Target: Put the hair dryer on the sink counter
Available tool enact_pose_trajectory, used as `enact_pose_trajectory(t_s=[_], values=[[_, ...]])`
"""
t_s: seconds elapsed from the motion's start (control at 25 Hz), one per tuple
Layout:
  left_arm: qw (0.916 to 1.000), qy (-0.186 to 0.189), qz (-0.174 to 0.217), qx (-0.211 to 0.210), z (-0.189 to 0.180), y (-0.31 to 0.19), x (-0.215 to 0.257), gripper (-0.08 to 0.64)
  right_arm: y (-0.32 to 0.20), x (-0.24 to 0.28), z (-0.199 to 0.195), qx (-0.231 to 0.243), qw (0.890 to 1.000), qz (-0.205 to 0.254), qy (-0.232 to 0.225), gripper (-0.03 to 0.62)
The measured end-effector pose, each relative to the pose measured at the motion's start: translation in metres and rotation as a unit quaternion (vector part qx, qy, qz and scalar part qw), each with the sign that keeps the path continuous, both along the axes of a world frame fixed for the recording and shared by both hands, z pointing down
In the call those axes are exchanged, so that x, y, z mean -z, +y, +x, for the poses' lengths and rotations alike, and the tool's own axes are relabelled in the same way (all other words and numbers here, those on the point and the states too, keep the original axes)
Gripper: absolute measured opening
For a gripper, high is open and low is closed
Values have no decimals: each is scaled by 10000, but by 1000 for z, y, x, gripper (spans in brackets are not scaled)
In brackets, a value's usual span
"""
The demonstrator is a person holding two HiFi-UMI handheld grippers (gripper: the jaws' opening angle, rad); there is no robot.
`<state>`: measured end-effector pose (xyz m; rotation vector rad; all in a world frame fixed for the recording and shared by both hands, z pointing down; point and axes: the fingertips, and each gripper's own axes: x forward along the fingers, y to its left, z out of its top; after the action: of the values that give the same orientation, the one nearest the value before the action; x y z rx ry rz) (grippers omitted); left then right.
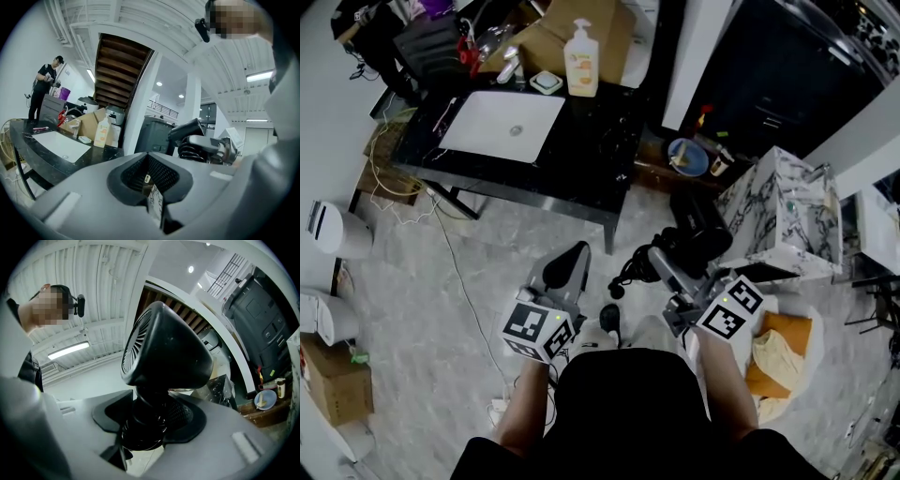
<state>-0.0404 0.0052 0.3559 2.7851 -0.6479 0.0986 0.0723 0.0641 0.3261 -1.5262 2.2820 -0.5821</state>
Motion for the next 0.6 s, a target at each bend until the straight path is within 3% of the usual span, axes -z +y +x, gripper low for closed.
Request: enact_pose_trajectory(t_s=[0.6], values=[[9992, -52, -58, 384, 1, -40, -3, -2, -59, -8, 9, 305, 9990, -194, 271, 216]])
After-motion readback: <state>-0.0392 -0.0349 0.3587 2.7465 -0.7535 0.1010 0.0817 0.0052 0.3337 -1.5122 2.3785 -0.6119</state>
